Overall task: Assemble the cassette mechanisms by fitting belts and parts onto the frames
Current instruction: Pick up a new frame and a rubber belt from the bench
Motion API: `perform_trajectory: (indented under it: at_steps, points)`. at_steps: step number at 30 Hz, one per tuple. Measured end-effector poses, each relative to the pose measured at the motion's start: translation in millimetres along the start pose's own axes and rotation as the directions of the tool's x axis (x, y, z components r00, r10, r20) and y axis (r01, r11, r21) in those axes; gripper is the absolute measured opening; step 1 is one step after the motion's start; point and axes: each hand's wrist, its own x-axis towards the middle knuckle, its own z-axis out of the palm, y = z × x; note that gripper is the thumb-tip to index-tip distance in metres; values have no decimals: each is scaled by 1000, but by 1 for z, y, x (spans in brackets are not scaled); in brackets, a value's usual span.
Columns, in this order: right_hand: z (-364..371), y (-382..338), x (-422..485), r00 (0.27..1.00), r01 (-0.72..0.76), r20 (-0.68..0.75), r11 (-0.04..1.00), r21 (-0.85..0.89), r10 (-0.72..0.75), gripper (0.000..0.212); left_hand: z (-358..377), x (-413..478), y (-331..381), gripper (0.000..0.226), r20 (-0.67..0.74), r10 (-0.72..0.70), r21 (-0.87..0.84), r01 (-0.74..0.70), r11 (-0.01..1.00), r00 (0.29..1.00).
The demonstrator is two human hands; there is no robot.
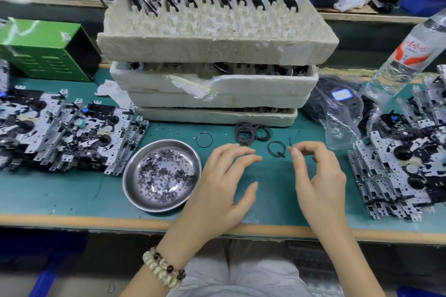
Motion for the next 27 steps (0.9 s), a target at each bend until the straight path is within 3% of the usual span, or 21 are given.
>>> perform_trajectory:
  at_steps: [3, 5, 10, 13, 16, 23, 27]
  points:
    - [8, -1, -15, 995, 93, 52, 995, -40, -91, 8, -17, -1, -3, 35, -27, 89, 218, -81, 973, 996]
    - [11, 0, -22, 990, 118, 84, 991, -69, -112, 8, -40, 2, -10, 30, -102, 80, 359, -38, 933, 992]
    - [9, 7, -26, 997, 50, 56, 998, -40, -48, 8, -113, 6, -53, 31, -397, -151, 619, 386, 683, 905]
    - [10, 8, -25, 998, 8, 57, 1000, -21, -7, 12, -140, 3, -77, 33, -447, -289, 658, 530, 534, 846]
    - [10, 9, -26, 998, -7, 60, 1000, -24, 9, 14, -149, 0, -91, 29, -399, -312, 685, 507, 524, 862]
    - [11, 11, -26, 998, -26, 55, 1000, -15, 27, 13, -158, 0, -106, 45, -250, -165, 732, 298, 613, 954]
    - [11, 12, -27, 998, -25, 49, 1000, -17, 25, 12, -154, 3, -107, 39, -153, -121, 760, 195, 620, 981]
